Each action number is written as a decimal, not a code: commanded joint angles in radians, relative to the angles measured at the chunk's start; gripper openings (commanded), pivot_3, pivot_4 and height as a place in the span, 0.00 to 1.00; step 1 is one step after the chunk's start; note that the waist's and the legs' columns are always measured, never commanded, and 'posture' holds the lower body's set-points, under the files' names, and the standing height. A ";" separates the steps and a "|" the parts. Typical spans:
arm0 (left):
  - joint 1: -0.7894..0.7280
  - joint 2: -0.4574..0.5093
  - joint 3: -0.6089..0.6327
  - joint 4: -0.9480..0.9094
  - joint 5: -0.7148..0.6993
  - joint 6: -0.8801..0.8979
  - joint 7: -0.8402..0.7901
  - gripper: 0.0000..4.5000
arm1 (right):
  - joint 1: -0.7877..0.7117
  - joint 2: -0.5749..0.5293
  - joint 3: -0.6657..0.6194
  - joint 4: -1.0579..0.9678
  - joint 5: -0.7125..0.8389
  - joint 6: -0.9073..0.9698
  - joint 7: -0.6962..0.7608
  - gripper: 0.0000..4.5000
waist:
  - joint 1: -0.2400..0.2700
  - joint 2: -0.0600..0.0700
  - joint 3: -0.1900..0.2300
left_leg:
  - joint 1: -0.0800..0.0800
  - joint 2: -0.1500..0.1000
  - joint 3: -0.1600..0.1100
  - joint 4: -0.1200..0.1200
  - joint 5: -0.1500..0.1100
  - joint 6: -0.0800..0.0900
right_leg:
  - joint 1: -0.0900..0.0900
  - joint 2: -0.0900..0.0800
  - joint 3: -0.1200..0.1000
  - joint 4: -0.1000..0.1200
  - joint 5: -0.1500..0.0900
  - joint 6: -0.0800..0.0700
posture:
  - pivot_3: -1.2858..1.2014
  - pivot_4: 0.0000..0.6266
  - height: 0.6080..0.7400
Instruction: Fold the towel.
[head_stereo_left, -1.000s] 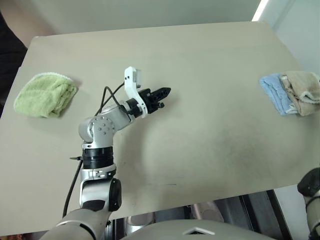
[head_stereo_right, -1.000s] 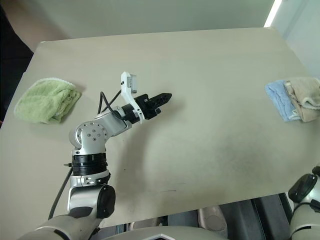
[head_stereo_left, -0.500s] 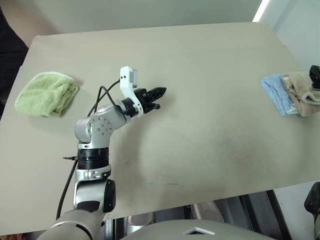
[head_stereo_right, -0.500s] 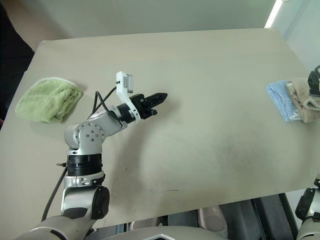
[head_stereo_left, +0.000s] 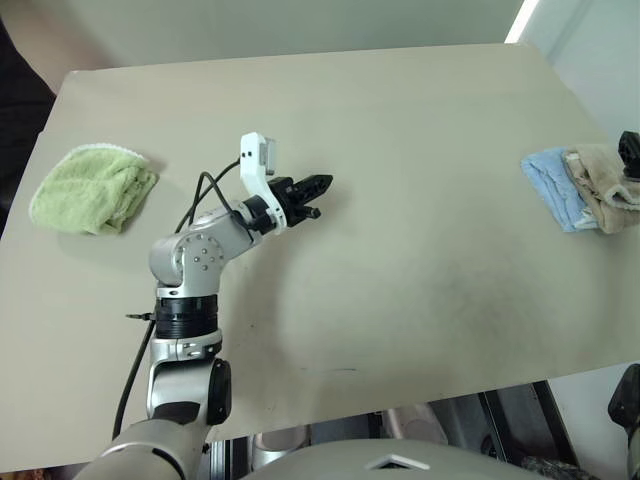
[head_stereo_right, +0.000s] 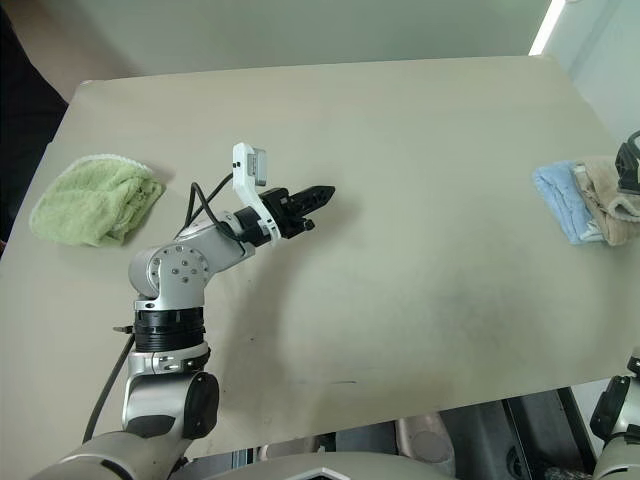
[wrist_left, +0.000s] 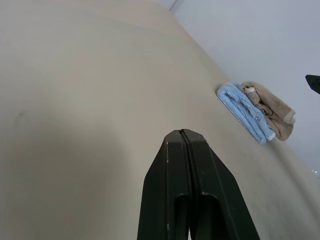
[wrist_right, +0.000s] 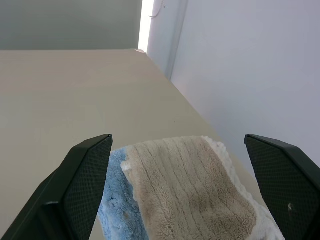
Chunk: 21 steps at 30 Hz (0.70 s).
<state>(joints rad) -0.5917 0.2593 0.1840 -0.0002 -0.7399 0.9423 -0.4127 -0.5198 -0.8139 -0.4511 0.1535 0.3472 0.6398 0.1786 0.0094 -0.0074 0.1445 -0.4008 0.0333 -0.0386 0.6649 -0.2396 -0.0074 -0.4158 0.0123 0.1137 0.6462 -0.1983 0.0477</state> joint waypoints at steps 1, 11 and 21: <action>0.183 0.166 -0.021 -0.130 0.197 -0.265 -0.088 0.00 | -0.025 0.166 0.298 -0.114 0.026 -0.073 0.255 0.99 | -0.022 -0.002 -0.003 | 0.000 0.000 0.000 -0.002 0.000 0.000 | -0.001 0.000 0.001 0.000 0.000 0.000 | 0.52 0.24 1.00; 0.253 0.227 -0.071 -0.133 0.310 -0.475 -0.152 0.00 | -0.013 0.253 0.398 -0.152 0.002 -0.104 0.386 0.99 | 0.018 -0.001 -0.001 | -0.004 -0.006 -0.036 0.003 -0.006 -0.009 | -0.016 0.012 0.000 -0.004 0.011 -0.010 | 0.52 0.24 1.00; 0.232 0.235 -0.048 -0.073 0.308 -0.519 -0.212 0.00 | -0.015 0.263 0.396 -0.117 -0.019 -0.144 0.396 0.99 | -0.001 -0.002 -0.001 | -0.002 -0.005 -0.032 0.004 -0.007 -0.010 | -0.015 0.008 -0.003 -0.003 0.015 -0.013 | 0.52 0.24 1.00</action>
<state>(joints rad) -0.3453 0.4829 0.1070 -0.0708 -0.4313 0.4518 -0.6106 -0.5209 -0.5504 -0.0317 0.0445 0.3352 0.5276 0.5624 0.0083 -0.0093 0.1431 -0.4028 0.0282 -0.0707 0.6693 -0.2472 -0.0178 -0.4313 0.0205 0.1111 0.6432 -0.1832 0.0351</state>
